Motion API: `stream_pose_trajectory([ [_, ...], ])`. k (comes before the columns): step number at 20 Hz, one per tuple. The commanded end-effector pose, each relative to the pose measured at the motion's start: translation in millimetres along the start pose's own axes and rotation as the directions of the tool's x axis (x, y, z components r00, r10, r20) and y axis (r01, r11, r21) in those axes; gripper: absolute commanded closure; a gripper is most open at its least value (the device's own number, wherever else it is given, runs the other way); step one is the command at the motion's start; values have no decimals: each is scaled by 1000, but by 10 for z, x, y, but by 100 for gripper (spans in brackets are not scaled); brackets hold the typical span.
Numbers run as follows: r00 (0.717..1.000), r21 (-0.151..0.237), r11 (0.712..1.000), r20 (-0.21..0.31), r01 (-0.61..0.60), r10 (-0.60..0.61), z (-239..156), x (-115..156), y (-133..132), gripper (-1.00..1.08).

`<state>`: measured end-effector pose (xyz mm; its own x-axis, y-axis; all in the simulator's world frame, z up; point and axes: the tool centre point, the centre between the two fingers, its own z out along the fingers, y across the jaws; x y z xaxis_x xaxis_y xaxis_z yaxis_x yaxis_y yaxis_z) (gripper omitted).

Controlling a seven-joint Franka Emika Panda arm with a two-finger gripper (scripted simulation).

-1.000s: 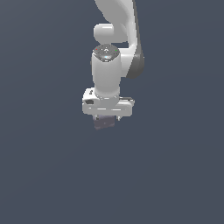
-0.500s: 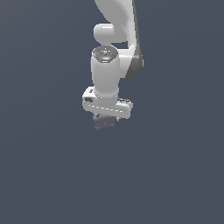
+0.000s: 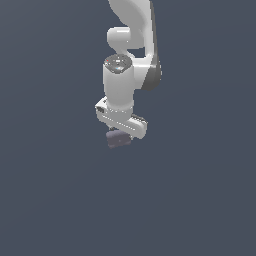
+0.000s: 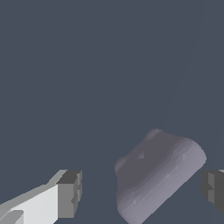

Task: Pick up the object and move it to a goal position.

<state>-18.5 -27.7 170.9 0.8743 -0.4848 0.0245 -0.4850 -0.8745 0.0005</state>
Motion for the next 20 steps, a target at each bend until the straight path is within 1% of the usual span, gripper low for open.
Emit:
stream_pose_trajectory([
  [1,997,0,997,2,-73,73,23,-27,30,-92],
  [5,982,-2,982,6,-186,186,60,-69,79,-92],
  [10,946,-4,946,10,-325,325,103,-122,140,-92],
  [15,889,-7,889,13,-457,457,146,-176,203,-92],
  [20,817,-11,817,15,-576,576,185,-228,264,-92],
])
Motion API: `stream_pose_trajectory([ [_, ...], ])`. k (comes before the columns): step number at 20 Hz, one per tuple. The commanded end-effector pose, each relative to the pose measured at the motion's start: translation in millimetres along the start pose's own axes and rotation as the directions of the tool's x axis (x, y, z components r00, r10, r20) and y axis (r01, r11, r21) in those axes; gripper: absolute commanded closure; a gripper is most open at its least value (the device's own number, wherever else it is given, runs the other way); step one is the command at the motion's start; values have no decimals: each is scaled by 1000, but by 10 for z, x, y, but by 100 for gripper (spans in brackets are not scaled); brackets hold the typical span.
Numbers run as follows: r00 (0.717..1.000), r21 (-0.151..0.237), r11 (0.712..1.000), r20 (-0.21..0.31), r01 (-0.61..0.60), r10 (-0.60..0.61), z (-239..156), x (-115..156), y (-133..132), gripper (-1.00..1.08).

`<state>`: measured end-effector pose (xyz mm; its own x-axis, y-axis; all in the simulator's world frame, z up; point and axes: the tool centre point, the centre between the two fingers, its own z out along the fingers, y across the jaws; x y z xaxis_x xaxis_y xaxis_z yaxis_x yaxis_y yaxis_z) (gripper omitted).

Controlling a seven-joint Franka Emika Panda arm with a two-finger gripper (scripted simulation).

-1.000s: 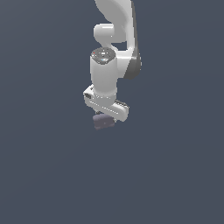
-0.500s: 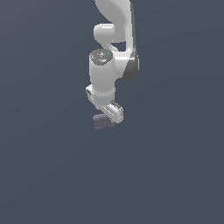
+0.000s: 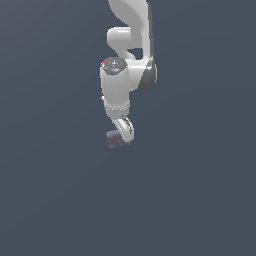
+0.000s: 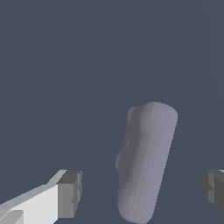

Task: Pick up the object and move it to a goal position.

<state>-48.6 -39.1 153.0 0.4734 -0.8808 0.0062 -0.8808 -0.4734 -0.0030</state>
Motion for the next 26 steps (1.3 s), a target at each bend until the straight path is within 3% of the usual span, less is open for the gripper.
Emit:
stream_pose_trajectory([
  [1,998,-1,998,2,-67,67,19,-5,38,-92],
  [12,972,-4,972,5,-235,235,66,-18,137,-92],
  [26,968,-5,968,5,-250,250,277,-24,153,-92],
])
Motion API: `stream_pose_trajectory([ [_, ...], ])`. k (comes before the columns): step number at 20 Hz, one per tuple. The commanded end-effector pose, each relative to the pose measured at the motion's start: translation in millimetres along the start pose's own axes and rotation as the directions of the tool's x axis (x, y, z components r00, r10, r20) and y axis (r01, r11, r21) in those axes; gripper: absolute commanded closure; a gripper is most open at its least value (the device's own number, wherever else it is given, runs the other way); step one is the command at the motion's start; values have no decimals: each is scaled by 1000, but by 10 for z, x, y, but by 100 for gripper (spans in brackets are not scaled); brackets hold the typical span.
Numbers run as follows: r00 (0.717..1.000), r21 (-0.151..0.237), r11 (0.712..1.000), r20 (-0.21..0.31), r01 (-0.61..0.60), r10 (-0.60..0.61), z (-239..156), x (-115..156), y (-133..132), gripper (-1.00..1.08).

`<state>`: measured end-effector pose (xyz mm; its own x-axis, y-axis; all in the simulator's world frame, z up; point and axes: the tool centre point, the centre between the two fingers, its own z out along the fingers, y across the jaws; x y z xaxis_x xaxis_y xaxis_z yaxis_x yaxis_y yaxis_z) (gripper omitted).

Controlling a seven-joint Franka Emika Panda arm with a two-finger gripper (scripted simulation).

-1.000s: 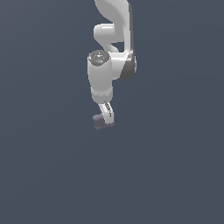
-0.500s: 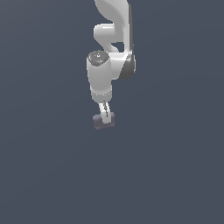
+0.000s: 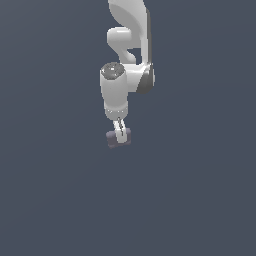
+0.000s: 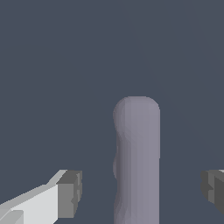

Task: Pick up the object and move it to a goal position.

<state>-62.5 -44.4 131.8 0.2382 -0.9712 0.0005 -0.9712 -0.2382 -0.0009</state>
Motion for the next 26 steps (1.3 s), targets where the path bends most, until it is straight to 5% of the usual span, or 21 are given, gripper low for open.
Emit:
stream_pose_trajectory([
  [1,1000,-1,1000,0,-1,1,120,0,9,-92],
  [10,1000,-1,1000,0,-3,3,361,-1,4,-92],
  [11,1000,-1,1000,0,-3,3,361,-1,4,108],
  [26,1000,-1,1000,1,-3,3,314,-79,8,108],
])
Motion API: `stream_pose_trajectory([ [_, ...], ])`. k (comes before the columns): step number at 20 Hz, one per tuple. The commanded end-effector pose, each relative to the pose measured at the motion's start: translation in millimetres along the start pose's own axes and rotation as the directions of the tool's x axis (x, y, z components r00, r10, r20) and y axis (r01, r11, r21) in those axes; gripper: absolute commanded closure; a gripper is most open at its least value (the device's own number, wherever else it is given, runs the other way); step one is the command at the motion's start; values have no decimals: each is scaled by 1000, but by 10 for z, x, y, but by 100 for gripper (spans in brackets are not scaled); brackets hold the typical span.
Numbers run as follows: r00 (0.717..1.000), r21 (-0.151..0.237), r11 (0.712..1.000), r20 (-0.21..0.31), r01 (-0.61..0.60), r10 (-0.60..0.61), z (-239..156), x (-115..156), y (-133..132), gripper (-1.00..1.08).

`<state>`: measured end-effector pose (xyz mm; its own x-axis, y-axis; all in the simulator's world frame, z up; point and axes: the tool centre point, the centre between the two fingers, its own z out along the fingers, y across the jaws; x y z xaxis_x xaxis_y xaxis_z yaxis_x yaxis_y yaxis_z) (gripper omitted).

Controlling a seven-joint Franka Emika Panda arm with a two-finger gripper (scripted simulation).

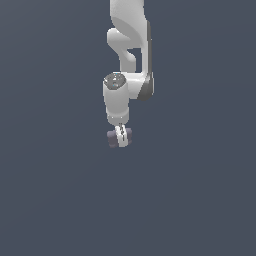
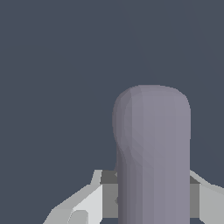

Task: Pick up the object and move it to a goal position.

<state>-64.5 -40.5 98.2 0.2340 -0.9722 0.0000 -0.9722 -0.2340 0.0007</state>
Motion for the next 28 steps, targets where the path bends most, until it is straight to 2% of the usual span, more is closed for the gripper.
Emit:
stream_pose_trajectory([
  [1,1000,1,1000,0,1,-1,-40,-69,0,108],
  [7,1000,1,1000,0,1,-1,-221,-385,19,108],
  [20,1000,1,1000,-2,1,-1,-817,-1415,58,108],
  [28,1000,1,1000,-1,1,-1,-986,-1706,55,108],
])
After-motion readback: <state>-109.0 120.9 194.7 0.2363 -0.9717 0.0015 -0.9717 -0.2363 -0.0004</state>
